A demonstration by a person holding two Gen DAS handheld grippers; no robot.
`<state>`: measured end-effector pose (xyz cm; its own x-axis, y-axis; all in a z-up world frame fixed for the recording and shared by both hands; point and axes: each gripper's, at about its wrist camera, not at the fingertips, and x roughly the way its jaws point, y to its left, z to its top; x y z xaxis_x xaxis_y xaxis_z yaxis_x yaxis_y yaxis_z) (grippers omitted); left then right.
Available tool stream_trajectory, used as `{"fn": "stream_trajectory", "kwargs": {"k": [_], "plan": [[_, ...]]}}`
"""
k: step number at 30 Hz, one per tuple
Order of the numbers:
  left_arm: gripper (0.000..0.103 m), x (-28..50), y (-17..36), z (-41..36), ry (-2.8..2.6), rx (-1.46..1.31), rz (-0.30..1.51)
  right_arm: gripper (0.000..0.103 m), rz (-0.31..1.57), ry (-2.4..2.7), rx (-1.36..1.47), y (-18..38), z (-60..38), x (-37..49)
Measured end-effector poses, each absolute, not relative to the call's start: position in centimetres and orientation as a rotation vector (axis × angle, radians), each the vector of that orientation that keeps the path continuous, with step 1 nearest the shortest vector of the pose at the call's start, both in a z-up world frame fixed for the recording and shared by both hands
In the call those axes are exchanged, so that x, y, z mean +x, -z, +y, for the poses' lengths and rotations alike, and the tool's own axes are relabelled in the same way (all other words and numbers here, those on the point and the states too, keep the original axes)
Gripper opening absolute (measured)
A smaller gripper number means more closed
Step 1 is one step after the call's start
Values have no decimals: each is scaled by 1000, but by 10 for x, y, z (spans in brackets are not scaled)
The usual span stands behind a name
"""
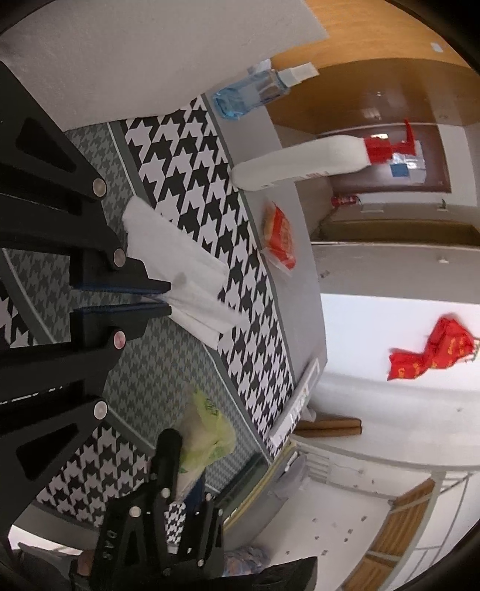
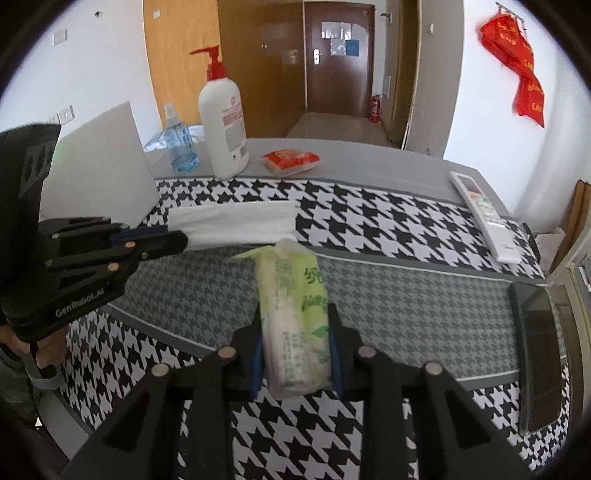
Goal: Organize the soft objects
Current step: 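Lift the napkins with left gripper while right gripper lifts the tissue roll, then carry the napkins and tissue roll with both grippers over the foam box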
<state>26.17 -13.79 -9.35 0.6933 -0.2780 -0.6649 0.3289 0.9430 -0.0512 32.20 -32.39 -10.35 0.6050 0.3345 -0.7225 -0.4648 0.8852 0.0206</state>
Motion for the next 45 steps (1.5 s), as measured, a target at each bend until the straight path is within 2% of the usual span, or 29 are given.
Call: {"fn": "stream_trajectory", "kwargs": {"k": [21,45], "plan": [[4,219,56,-134,311,68,648,33,703,-450,-96,83,-344,291],[4,193,16,-108,277,63,551,33,577,-459,-80,52,-315,259]]}}
